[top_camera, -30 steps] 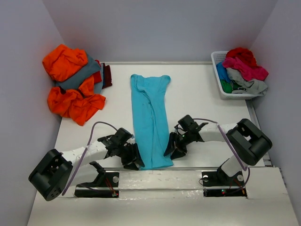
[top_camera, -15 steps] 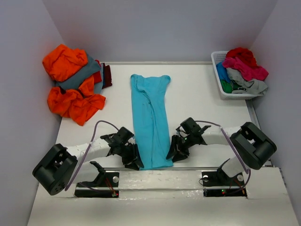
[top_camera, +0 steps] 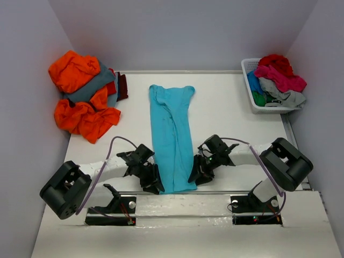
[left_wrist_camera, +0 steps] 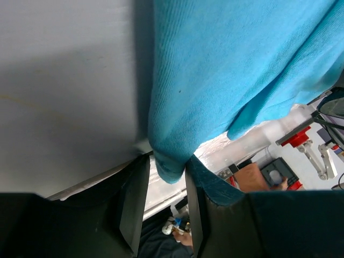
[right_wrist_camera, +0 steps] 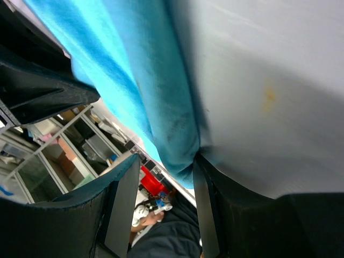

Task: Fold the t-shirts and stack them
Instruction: Pick up the rectangle-folded T-shirt from the center of the board, then fold the rectangle-folded T-shirt at the center of the board.

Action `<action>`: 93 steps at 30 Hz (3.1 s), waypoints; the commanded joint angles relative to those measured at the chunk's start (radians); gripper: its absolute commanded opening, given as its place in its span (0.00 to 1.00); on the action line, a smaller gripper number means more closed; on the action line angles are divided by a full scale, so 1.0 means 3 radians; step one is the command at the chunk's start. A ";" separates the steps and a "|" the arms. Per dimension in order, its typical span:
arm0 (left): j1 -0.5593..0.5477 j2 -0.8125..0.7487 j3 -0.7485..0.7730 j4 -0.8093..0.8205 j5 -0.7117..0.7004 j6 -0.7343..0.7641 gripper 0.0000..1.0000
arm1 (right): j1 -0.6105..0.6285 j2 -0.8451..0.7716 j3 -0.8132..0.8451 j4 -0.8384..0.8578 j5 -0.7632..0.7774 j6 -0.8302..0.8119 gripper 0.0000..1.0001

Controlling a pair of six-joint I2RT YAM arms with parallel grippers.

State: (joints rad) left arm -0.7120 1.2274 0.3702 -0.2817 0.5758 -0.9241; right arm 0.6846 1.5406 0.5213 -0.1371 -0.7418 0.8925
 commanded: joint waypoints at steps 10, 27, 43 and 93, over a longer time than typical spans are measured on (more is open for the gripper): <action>-0.0009 0.0168 0.0049 0.0121 -0.0544 0.0227 0.39 | 0.0157 0.0182 -0.0291 -0.0310 0.0110 0.0103 0.51; -0.0009 0.0178 0.0249 0.0111 -0.0585 0.0365 0.16 | 0.0157 0.0239 -0.0117 -0.0381 0.0131 0.0032 0.19; -0.0167 -0.0149 0.0377 -0.0165 -0.0554 0.0483 0.07 | 0.0229 -0.0063 0.0072 -0.0755 0.0197 -0.0050 0.07; -0.0132 0.0132 0.1813 -0.0764 -0.1470 0.0825 0.06 | -0.0114 0.0356 0.2092 -0.2059 0.1092 -0.0592 0.07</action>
State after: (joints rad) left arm -0.7750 1.2415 0.8524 -0.5343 0.1555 -0.7425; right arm 0.6872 1.6112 1.0672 -0.7231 -0.4397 0.7784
